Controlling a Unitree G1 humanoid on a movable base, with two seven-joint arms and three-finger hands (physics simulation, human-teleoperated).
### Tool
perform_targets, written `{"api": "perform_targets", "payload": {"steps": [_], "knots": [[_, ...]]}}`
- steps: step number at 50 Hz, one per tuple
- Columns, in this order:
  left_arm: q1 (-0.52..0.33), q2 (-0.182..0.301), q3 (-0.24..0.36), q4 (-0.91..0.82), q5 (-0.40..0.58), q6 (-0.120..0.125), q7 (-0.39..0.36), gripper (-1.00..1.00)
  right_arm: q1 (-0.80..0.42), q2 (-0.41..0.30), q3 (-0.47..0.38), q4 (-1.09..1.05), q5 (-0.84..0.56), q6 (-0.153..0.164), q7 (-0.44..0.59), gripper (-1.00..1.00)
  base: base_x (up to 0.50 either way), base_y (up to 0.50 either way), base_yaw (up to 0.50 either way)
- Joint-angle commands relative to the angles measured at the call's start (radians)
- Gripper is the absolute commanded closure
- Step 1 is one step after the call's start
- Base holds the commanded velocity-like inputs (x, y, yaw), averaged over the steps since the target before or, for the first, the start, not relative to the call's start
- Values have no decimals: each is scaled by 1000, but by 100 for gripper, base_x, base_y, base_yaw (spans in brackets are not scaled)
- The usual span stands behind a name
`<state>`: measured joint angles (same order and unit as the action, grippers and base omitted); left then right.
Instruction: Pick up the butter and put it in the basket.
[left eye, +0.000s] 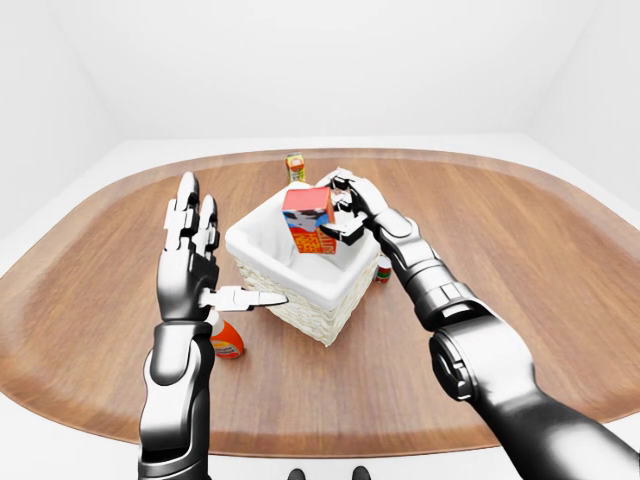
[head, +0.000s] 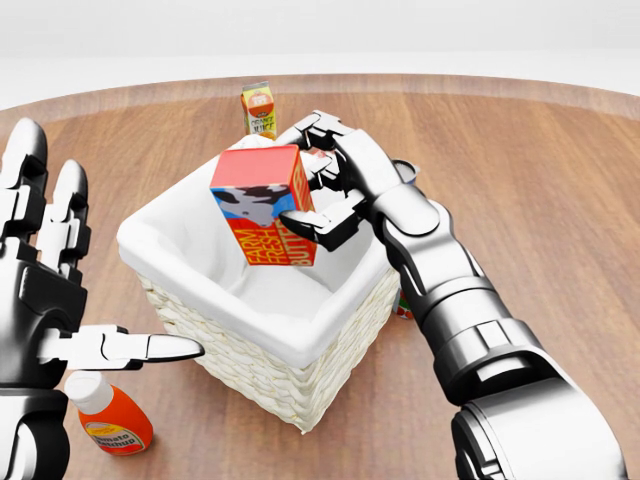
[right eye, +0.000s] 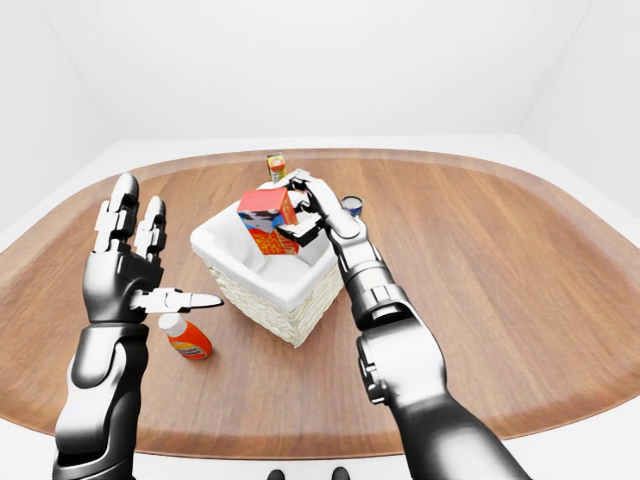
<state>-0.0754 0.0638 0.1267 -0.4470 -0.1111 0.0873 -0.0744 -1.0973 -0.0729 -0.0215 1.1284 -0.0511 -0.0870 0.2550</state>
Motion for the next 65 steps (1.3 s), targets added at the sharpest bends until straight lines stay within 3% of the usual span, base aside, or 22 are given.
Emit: {"api": "perform_targets", "payload": {"steps": [1, 27, 28, 30, 31, 32, 56, 60, 65], "knots": [[3, 0, 0, 7, 2, 0, -2, -100, -41, 26, -55, 65, 27, 0, -31, 100, 0, 0, 0], [4, 5, 10, 18, 0, 0, -9, -100, -40, 43, -61, 142, -63, 0, -75, 100, 0, 0, 0], [5, 5, 10, 19, 1, 0, -10, -100, -39, 45, -63, 142, -62, 0, -73, 27, 0, 0, 0], [5, 5, 11, 19, 1, 0, -10, -100, -39, 44, -64, 143, -66, 0, -77, -67, 0, 0, 0], [5, 5, 11, 19, 0, 0, -10, -100, -39, 44, -65, 143, -66, 0, -76, -97, 0, 0, 0], [5, 5, 11, 19, 0, 0, -10, -100, -39, 43, -65, 143, -68, 0, -79, -100, 0, 0, 0], [7, 3, 7, 13, 5, 0, -11, -100, -47, 20, -79, 102, -10, 0, -65, -100, 0, 0, 0], [5, 3, 7, 12, 5, 0, -10, -100, -3, 14, -77, 23, 48, 0, -77, -100, 0, 0, 0], [2, 3, 7, 6, 4, 0, -8, -100, 172, 7, -40, -219, 64, 0, -99, -100, 0, 0, 0]]}}
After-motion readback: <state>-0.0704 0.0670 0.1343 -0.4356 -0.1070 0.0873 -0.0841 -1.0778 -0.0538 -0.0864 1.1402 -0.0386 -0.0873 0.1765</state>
